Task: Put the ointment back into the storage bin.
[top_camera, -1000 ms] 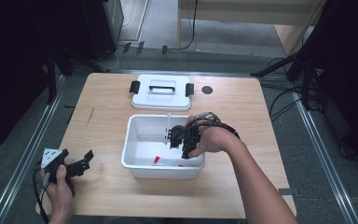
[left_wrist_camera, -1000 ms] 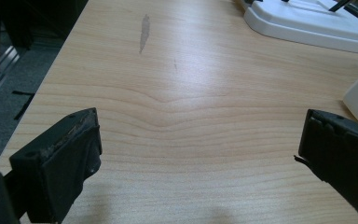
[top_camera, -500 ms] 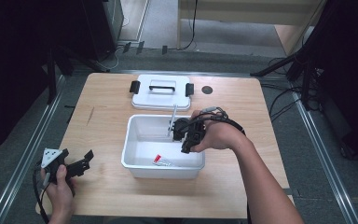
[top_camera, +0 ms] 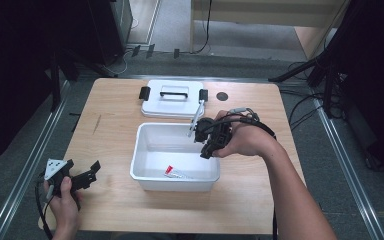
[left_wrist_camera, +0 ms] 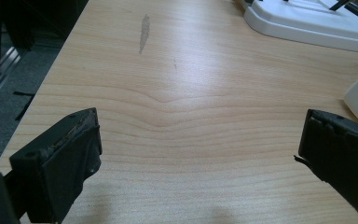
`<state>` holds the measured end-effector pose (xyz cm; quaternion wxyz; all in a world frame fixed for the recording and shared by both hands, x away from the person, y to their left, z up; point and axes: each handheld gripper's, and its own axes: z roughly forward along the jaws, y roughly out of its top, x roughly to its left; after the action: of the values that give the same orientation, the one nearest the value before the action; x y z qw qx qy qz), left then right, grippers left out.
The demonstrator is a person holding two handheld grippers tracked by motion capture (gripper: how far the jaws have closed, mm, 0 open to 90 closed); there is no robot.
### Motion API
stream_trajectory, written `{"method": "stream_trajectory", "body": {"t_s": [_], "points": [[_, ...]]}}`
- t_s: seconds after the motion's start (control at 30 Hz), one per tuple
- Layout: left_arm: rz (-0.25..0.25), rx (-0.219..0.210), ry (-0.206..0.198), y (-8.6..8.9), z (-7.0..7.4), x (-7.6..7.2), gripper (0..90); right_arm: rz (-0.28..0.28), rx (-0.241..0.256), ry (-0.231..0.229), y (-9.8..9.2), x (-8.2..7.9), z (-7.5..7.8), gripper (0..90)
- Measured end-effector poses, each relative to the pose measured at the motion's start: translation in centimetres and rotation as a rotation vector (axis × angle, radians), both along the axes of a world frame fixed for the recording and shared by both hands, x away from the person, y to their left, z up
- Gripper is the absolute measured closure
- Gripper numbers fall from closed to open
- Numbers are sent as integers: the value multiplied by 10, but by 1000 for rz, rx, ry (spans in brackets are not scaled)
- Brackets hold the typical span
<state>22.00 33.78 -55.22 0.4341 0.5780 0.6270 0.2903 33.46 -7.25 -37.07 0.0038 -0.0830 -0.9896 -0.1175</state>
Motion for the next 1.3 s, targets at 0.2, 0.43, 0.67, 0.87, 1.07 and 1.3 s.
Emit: {"method": "stream_trajectory", "body": {"t_s": [0.2,0.43,0.67,0.87,1.07,1.3], "points": [[-1,-2,0,0,0,0,0,-27,25,-5,-14,0,9,826],[-2,-2,-1,0,0,0,0,-73,32,-14,-31,1,17,826],[-1,-1,-1,0,0,0,0,-117,37,-17,-52,0,22,825],[0,0,-3,0,0,0,0,-149,35,-6,-65,1,17,822],[0,2,-3,0,0,0,0,-188,31,6,-81,1,8,807],[2,3,-2,-1,0,0,0,-238,30,16,-99,1,-6,751]]}}
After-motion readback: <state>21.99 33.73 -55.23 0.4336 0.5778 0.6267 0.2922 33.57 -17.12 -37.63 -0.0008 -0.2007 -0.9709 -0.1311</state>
